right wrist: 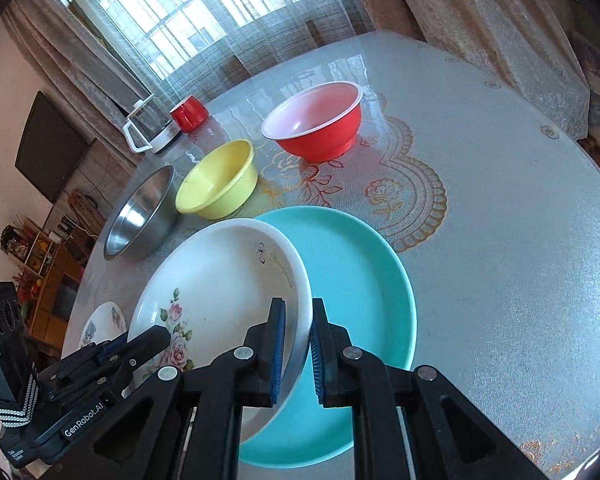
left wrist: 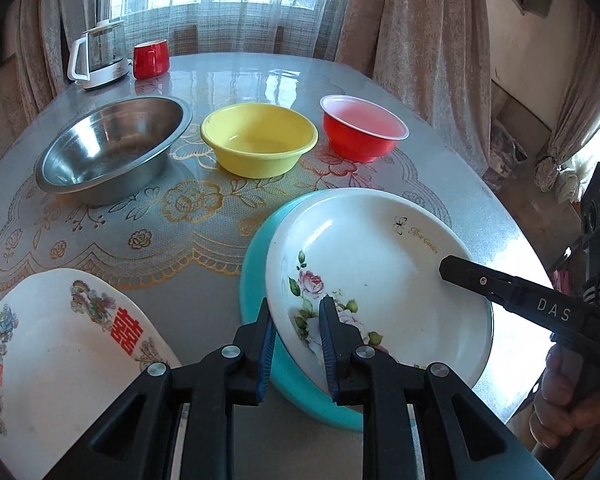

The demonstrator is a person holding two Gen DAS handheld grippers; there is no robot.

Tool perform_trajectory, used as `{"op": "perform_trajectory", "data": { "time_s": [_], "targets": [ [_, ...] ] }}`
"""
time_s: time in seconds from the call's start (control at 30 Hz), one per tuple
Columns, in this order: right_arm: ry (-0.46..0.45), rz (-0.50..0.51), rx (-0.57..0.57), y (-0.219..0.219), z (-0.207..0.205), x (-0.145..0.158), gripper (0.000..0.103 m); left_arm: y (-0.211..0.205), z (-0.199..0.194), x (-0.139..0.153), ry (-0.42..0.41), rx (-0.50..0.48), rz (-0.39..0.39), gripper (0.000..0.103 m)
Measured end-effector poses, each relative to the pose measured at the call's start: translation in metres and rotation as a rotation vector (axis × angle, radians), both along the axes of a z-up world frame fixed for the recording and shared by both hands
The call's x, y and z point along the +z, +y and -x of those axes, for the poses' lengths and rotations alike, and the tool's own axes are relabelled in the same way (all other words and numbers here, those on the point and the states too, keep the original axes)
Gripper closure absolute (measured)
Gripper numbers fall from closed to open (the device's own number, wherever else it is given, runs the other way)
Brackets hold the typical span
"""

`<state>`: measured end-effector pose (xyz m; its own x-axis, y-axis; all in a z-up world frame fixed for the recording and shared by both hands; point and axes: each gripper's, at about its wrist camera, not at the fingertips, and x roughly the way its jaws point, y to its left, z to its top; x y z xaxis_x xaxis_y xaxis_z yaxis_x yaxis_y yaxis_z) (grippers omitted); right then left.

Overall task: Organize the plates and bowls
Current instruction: 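Carry the rose-pattern plate over and lower it onto the teal plate, then open the right gripper and release the rose-pattern plate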

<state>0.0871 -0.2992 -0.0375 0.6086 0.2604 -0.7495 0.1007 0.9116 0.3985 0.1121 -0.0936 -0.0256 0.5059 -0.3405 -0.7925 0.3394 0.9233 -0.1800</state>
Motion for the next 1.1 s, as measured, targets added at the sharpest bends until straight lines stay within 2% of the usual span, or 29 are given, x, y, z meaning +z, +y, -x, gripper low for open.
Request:
{"op": "perform_trajectory", "data": {
  "time_s": [0.2, 0.33, 0.67, 0.83, 1.1],
  "targets": [
    [0.043, 0.060, -0.019, -0.004, -0.003, -0.017, 0.089, -0.017, -0.002, -0.015, 0.030, -0.016, -0.064, 0.081],
    [0.023, 0.105, -0.010, -0.001, -0.002, -0.016, 0.089, -0.016, -0.003, -0.017, 0.026, -0.007, -0.060, 0.079],
    [0.025, 0.104, -0.014, -0.002, -0.002, -0.017, 0.088, -0.017, 0.000, -0.016, 0.006, -0.002, -0.071, 0.075],
    [0.030, 0.119, -0.025, -0.001, -0.002, -0.015, 0.082, -0.016, 0.003, -0.014, 0.007, -0.009, -0.060, 0.074],
    [0.016, 0.125, -0.043, -0.001, 0.001, -0.006, 0.074, -0.015, 0.012, -0.009, -0.038, -0.006, -0.060, 0.069]
  ]
}}
